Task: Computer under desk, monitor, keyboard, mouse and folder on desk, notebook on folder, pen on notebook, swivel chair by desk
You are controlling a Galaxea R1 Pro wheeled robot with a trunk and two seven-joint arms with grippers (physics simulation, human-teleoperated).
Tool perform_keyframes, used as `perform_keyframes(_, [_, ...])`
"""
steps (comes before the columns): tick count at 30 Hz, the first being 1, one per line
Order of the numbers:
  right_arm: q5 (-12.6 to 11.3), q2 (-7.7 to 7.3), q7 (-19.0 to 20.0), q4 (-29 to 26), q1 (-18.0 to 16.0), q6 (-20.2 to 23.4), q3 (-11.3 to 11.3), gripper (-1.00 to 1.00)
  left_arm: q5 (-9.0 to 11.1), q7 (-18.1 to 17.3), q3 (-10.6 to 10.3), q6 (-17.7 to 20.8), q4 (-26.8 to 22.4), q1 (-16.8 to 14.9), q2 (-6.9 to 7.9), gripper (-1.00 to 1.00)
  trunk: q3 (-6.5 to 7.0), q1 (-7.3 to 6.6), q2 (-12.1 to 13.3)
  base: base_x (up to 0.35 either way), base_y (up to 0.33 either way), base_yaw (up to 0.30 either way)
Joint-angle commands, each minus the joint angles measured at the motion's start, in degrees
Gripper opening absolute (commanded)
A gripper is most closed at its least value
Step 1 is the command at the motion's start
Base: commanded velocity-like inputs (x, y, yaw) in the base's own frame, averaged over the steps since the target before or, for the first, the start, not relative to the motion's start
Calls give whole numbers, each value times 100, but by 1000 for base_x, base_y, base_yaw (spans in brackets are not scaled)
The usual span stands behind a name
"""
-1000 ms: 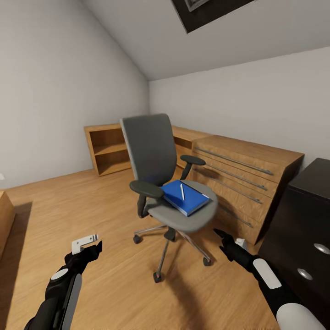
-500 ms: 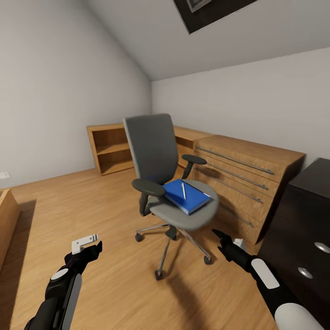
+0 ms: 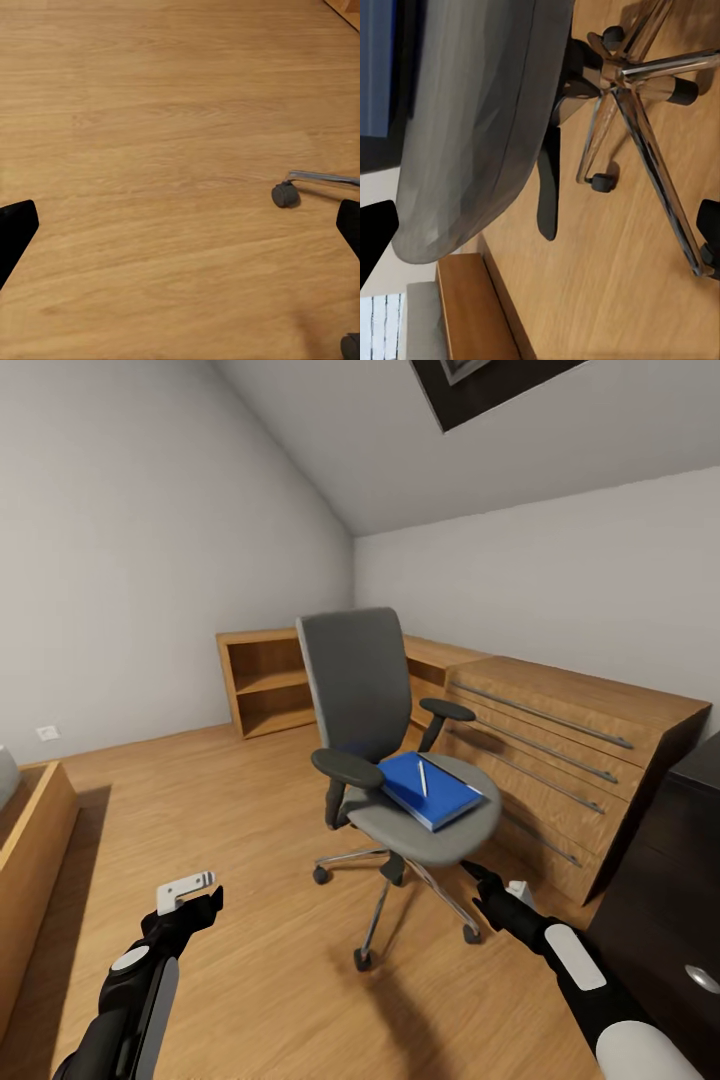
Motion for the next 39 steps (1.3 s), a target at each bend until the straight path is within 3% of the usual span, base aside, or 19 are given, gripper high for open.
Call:
perform_keyframes(1, [-14,2,11,0,-3,39,-19,100,3,11,4,28,-8,-4,-3,100,-6,-1,-2,0,0,35])
perform_keyframes(12, [-9,10,12,0,-3,42,86,100,3,11,4,19,-9,-3,-9,100,-6,-1,-2,39,0,12])
perform_keyframes(21, [-14,6,20,-6,-3,39,294,100,11,11,4,13,-9,-4,-11,100,-6,-1,-2,262,0,1])
perform_keyframes(39, [-9,4,21,-5,-3,39,318,100,7,11,4,19,-9,-3,-5,100,-6,-1,-2,245,54,0])
